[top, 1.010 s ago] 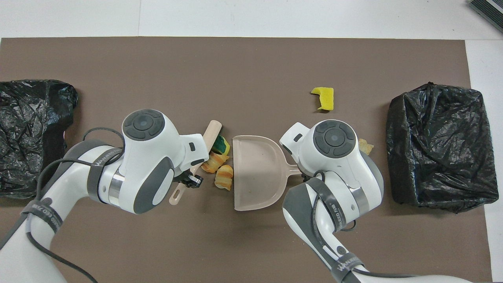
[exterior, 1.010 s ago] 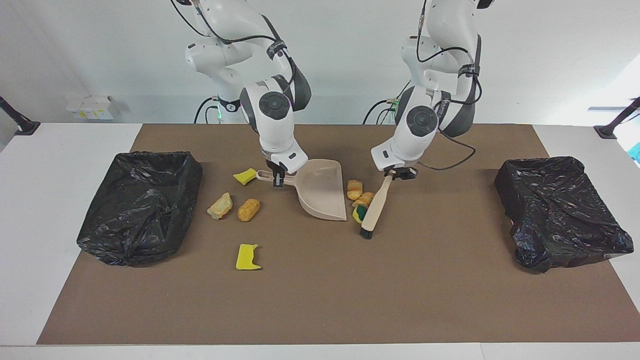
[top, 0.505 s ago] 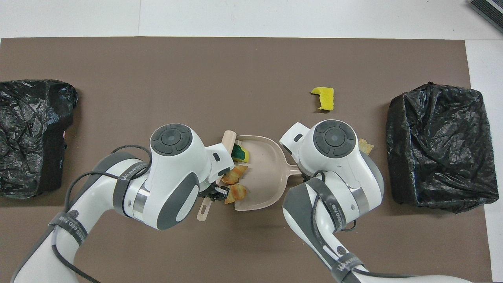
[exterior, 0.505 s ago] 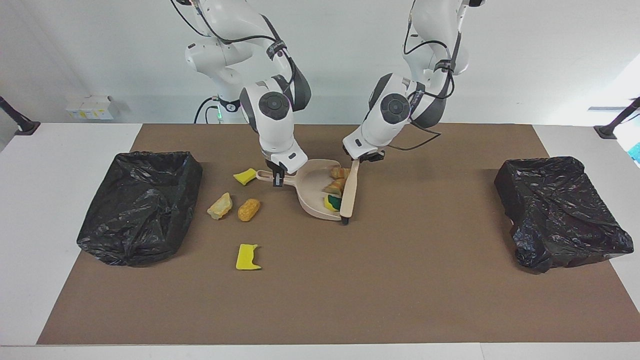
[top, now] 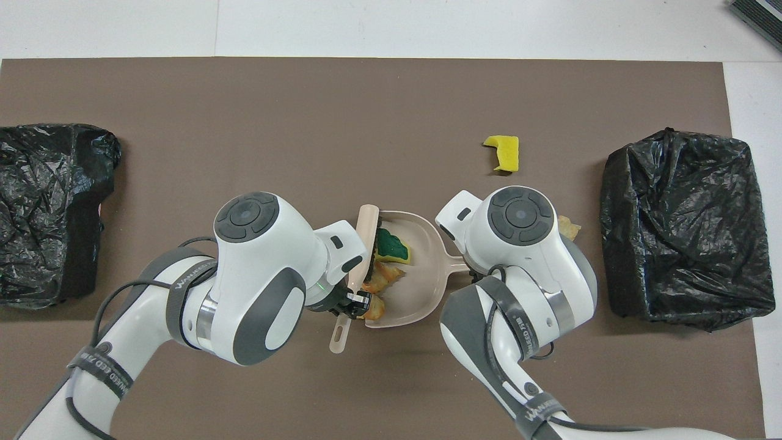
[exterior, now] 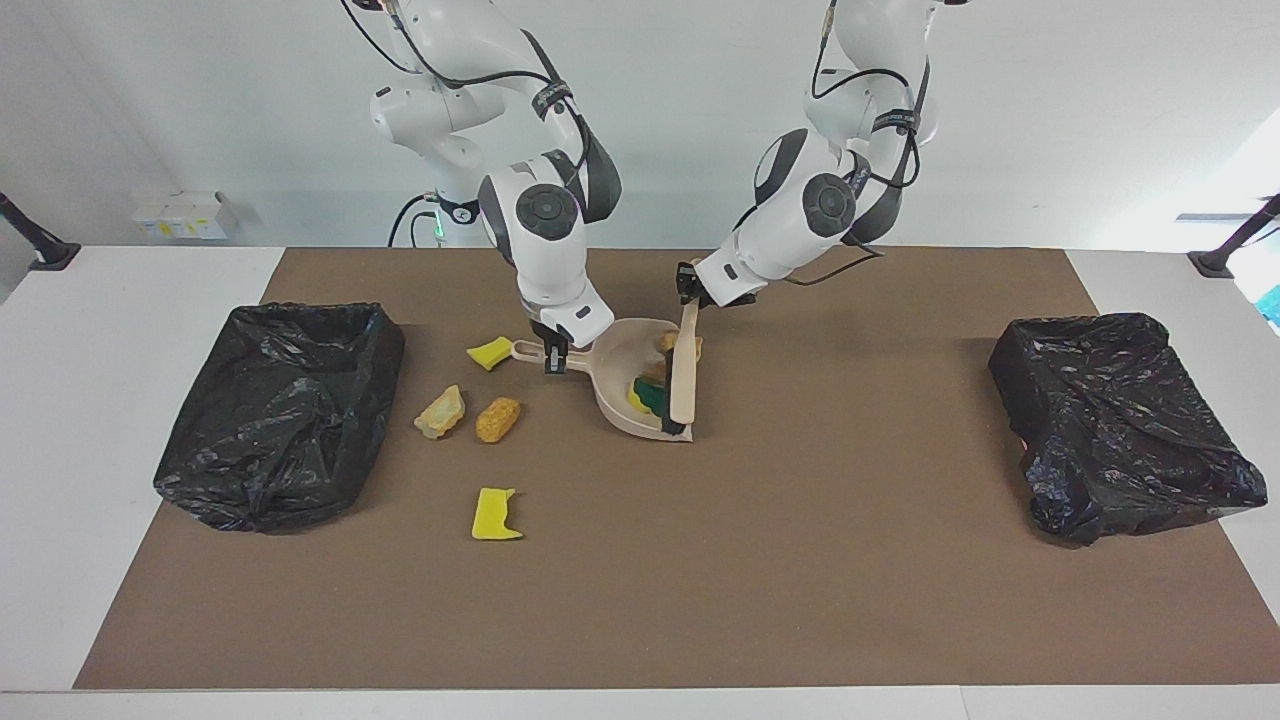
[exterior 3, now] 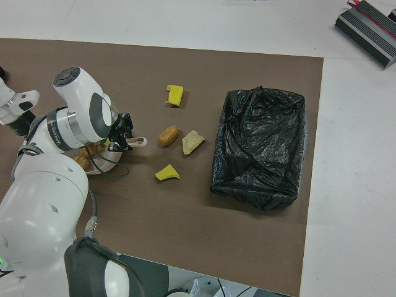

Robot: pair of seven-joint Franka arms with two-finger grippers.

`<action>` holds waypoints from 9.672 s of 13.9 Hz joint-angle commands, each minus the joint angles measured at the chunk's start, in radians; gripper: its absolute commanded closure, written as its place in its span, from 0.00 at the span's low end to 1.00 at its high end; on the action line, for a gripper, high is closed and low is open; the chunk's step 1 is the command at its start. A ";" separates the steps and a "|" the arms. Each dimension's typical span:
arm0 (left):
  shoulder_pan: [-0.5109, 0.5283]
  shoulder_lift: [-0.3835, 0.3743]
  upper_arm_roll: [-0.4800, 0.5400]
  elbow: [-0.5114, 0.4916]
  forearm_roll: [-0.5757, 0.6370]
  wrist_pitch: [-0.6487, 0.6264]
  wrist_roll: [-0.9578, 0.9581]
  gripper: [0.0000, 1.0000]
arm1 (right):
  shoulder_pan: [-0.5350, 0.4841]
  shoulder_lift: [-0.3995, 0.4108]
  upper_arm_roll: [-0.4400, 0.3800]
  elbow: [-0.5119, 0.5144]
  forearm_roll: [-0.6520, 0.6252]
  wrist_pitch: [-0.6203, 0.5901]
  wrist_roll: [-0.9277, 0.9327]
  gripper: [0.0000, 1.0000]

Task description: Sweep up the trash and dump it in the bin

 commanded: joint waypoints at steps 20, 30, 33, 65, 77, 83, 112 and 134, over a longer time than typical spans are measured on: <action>-0.253 -0.240 -0.011 -0.338 0.100 0.168 -0.622 1.00 | -0.004 -0.035 0.001 -0.043 -0.007 0.009 -0.107 1.00; -0.356 -0.218 -0.010 -0.309 0.102 0.340 -0.603 1.00 | -0.013 -0.030 0.001 -0.034 -0.005 0.008 -0.103 1.00; -0.350 -0.232 -0.008 -0.274 0.112 0.297 -0.616 1.00 | -0.015 -0.029 0.001 -0.022 -0.002 -0.003 -0.096 1.00; -0.448 -0.329 -0.166 -0.547 0.318 0.349 -0.787 1.00 | -0.711 -0.082 -0.055 0.345 -0.039 -0.399 -0.987 1.00; -0.448 -0.327 -0.165 -0.528 0.313 0.331 -0.794 0.07 | -0.806 -0.137 -0.052 0.230 -0.469 -0.129 -0.633 1.00; -0.340 -0.337 -0.157 -0.392 0.315 0.155 -0.736 0.00 | -0.736 -0.161 -0.040 0.167 -0.677 -0.159 -0.406 1.00; 0.560 -0.194 -0.146 0.254 0.545 -0.258 0.127 0.00 | -0.553 -0.311 -0.026 0.066 -0.918 -0.265 -0.290 1.00; 0.492 -0.102 -0.053 0.407 0.594 -0.272 0.208 0.00 | -0.565 -0.299 -0.034 0.181 -0.699 -0.368 -0.416 1.00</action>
